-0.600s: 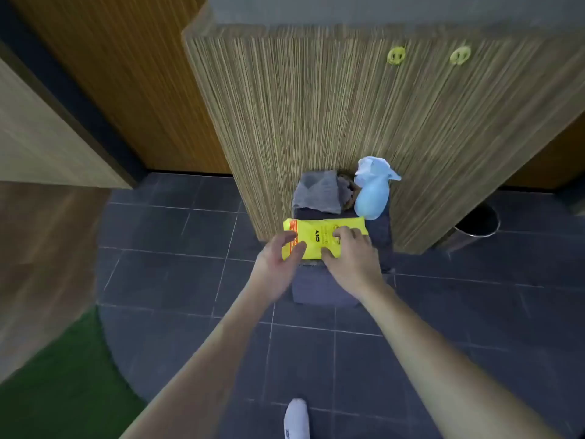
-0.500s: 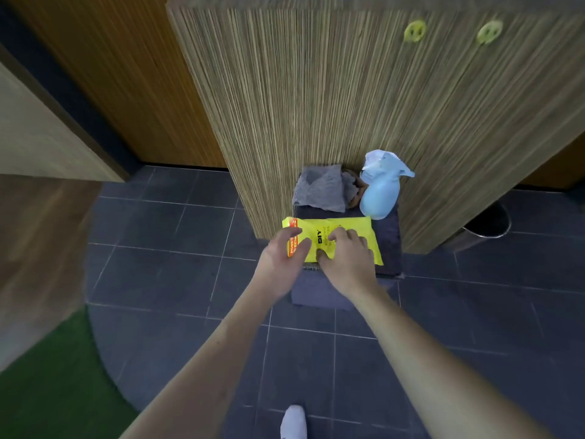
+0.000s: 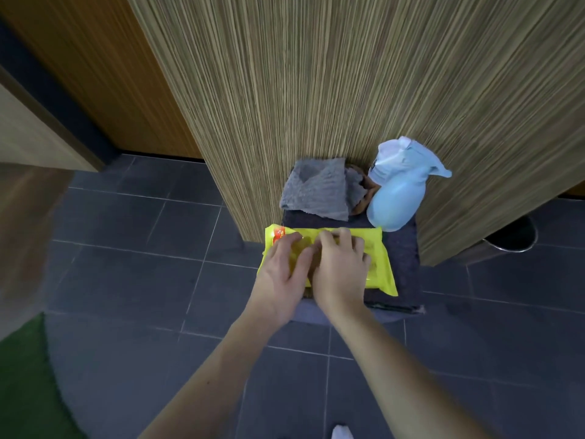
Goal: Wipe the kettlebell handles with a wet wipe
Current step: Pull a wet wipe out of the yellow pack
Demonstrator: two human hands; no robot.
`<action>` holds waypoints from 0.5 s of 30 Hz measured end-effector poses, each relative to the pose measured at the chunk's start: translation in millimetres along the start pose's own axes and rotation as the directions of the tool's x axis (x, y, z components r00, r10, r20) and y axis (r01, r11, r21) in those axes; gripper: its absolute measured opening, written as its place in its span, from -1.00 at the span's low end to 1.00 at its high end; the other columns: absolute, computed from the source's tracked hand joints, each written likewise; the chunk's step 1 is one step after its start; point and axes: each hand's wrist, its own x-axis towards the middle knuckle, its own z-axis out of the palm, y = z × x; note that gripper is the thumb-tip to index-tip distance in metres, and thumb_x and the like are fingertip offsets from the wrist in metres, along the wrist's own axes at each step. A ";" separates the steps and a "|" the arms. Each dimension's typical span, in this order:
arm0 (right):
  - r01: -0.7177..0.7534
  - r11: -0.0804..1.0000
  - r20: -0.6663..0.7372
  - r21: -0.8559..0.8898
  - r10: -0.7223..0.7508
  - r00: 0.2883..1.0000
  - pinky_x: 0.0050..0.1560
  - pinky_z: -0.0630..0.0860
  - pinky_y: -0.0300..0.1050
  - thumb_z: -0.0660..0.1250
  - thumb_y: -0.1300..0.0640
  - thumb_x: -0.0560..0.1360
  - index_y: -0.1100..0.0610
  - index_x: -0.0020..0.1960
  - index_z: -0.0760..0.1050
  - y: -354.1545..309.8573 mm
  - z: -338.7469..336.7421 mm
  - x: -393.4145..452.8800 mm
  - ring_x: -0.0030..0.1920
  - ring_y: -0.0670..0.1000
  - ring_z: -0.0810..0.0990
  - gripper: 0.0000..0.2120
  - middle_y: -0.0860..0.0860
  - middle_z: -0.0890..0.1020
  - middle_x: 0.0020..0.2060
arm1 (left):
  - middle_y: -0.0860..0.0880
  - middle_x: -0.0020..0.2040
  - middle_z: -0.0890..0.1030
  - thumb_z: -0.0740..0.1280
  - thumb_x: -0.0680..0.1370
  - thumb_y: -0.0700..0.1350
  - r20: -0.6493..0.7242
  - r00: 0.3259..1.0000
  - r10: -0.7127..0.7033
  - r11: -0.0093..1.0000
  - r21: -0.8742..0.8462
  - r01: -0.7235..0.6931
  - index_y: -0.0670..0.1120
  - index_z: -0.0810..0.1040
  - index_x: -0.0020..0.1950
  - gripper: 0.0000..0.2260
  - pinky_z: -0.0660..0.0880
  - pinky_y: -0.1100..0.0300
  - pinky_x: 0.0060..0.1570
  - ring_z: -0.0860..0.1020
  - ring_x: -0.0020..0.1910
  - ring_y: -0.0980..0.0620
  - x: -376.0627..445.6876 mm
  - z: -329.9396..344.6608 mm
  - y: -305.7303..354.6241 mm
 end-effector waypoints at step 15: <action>-0.439 0.662 0.204 0.607 0.405 0.892 -0.01 0.63 0.19 0.28 0.10 0.64 0.13 0.01 0.51 84.4 -42.7 19.1 -0.09 0.12 0.67 -0.89 -0.01 0.64 -0.16 | 0.04 0.32 0.50 0.30 0.58 0.18 -0.055 0.972 0.229 0.907 0.373 -0.193 -0.02 0.59 0.29 -0.61 0.46 -0.03 0.29 0.45 0.29 -0.08 10.3 17.7 -1.5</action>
